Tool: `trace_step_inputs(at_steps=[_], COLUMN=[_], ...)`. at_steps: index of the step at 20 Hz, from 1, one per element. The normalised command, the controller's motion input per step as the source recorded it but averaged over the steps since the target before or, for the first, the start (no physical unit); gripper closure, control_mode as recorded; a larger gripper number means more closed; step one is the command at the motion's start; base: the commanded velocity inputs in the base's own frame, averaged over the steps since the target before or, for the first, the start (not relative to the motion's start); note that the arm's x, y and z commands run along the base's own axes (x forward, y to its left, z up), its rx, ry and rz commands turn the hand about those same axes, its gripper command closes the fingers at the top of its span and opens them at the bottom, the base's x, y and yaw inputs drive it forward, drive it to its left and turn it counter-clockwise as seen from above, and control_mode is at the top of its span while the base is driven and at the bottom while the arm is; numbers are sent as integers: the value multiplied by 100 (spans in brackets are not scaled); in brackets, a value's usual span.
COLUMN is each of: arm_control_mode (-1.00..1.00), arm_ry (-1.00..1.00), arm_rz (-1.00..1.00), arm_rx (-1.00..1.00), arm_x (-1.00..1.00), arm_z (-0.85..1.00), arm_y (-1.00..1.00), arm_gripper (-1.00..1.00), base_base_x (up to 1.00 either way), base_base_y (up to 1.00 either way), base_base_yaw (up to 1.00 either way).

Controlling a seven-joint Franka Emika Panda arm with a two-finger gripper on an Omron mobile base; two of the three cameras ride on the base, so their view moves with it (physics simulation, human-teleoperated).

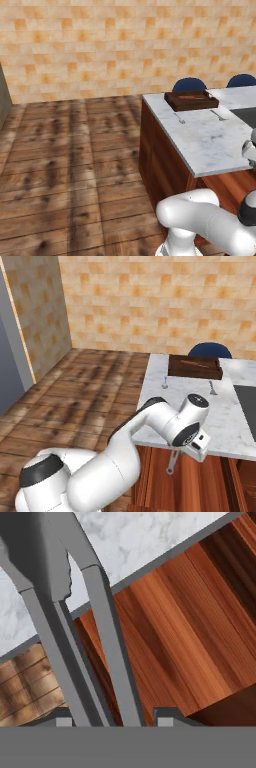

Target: Take the tongs from the drawer on the right and place them on the dining counter next to the tray containing the hot dog.

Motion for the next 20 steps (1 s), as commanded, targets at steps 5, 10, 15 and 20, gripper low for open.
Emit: trace_step_inputs(at_steps=[5, 10, 15, 20], arm_control_mode=[-100, -100, -100, -100], arm_ry=[9, 12, 1, -9], arm_rz=[-1, -1, -4, -5], arm_rx=[0, 0, 0, 0], arm_x=[22, 55, 50, 20], arm_z=[19, 2, 0, 5], arm_y=[53, 56, 44, 62], arm_gripper=[100, 100, 100, 100], base_base_x=[0, 0, 0, 0], base_base_y=[0, 0, 0, 0], base_base_yaw=[0, 0, 0, 0])
